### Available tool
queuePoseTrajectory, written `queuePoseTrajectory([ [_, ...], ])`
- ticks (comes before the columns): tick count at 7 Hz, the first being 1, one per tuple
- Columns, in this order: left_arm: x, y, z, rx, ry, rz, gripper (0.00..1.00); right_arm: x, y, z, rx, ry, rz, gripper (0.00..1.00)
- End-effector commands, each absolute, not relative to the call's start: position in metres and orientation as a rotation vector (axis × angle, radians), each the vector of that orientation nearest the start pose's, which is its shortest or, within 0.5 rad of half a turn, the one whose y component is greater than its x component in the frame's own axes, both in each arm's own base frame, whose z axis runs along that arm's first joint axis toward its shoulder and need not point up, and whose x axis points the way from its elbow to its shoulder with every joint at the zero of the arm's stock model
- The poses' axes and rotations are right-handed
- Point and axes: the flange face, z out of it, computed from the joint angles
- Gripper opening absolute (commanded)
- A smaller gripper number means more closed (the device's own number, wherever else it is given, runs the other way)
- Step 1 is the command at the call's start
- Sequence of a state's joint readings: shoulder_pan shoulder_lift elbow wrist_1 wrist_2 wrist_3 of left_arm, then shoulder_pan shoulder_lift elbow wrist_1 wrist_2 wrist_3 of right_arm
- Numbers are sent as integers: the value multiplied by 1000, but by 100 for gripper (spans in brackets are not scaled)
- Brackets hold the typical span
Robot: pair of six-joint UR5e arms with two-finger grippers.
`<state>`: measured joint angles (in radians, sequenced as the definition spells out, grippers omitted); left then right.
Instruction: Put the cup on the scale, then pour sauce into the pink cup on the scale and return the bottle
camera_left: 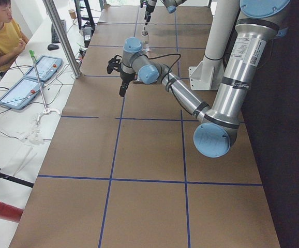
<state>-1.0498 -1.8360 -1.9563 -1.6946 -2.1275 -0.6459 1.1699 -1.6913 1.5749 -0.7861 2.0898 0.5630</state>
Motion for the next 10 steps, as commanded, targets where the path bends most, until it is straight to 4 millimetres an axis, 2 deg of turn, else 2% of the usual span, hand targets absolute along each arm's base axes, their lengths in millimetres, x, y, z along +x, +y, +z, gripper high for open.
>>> queuePoseTrajectory([
  [1, 146, -562, 396, 354, 748, 197, 100, -21, -532, 646, 296, -781, -63, 100],
  [2, 91, -585, 452, 327, 748, 259, 100, 17, -568, 618, 283, -764, -95, 100],
  [3, 37, -603, 517, 304, 729, 310, 100, 55, -596, 587, 271, -734, -148, 100],
  [4, -5, -607, 560, 271, 711, 285, 100, 83, -603, 575, 247, -718, -199, 100],
  [5, -20, -605, 581, 232, 738, 244, 100, 94, -596, 571, 226, -720, -196, 100],
  [6, -32, -587, 598, 192, 873, 194, 100, 95, -586, 577, 180, -726, -178, 100],
  [7, -29, -545, 635, 135, 969, 172, 100, 94, -572, 587, 160, -730, -169, 100],
  [8, -29, -529, 636, 112, 971, 124, 100, 93, -554, 595, 161, -727, -171, 100],
  [9, -36, -529, 629, 142, 871, 87, 100, 93, -539, 590, 169, -726, -175, 100],
  [10, -50, -523, 606, 226, 680, 74, 100, 89, -504, 595, 168, -726, -176, 100],
])
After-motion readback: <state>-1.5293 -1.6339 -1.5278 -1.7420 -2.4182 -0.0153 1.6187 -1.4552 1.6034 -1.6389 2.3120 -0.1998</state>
